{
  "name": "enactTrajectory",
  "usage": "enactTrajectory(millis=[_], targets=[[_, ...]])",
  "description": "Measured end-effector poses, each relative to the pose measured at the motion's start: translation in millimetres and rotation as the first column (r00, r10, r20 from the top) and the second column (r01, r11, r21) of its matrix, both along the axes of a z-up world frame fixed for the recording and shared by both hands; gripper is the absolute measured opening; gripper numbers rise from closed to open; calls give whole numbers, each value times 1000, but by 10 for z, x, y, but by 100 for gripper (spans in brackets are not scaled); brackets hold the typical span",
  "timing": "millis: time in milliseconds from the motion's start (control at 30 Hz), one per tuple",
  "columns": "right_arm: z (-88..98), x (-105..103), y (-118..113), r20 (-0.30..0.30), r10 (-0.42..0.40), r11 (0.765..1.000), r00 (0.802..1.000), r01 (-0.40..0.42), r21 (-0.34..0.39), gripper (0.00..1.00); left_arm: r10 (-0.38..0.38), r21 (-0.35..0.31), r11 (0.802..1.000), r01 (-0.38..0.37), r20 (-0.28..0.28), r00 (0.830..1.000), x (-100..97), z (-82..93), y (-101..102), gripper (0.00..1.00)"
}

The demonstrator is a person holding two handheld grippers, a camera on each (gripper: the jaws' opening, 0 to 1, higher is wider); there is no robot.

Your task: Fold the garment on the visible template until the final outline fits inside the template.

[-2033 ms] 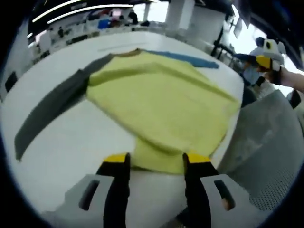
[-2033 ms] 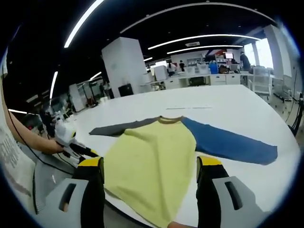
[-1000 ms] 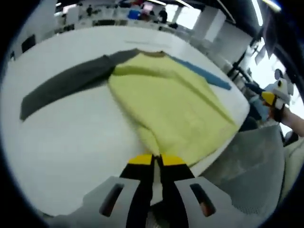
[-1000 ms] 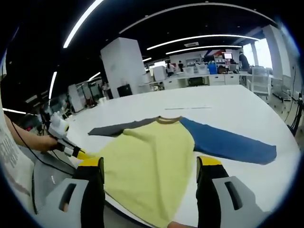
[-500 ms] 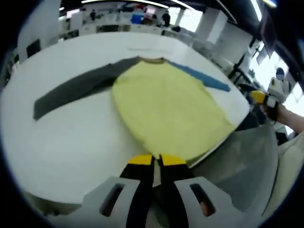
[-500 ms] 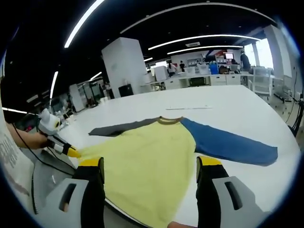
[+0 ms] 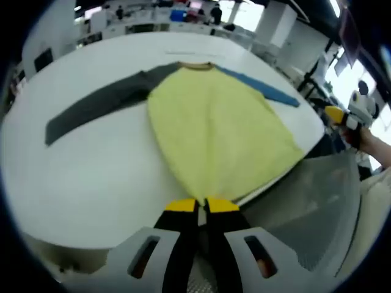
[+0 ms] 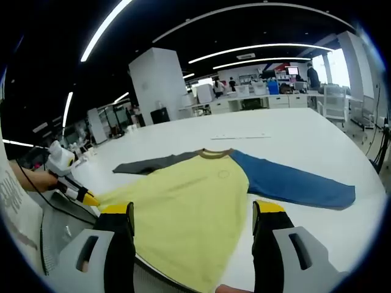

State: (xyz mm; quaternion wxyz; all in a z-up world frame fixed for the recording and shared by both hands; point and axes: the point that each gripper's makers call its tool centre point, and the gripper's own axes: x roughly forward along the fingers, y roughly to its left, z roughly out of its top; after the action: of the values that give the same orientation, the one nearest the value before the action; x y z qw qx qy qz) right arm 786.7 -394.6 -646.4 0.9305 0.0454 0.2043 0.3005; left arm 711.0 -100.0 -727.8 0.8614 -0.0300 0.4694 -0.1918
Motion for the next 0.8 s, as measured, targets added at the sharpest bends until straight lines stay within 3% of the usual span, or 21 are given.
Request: enactTrajectory(millis=[267,500,800], targets=[[0,1,-28,1,-6,1000,1000,6,-3,79,-8,17,1000,9,-13,1000,-48,-33,24,0],[3,2,-21,4,-5,1000,1000,5,-7,78,-2,17,1000,1,12,1000,-50,27,60,0],[20,1,-22,10,-6,1000,1000,6,-6,78,13,51,998,-19,128,992,99,184,115,28]])
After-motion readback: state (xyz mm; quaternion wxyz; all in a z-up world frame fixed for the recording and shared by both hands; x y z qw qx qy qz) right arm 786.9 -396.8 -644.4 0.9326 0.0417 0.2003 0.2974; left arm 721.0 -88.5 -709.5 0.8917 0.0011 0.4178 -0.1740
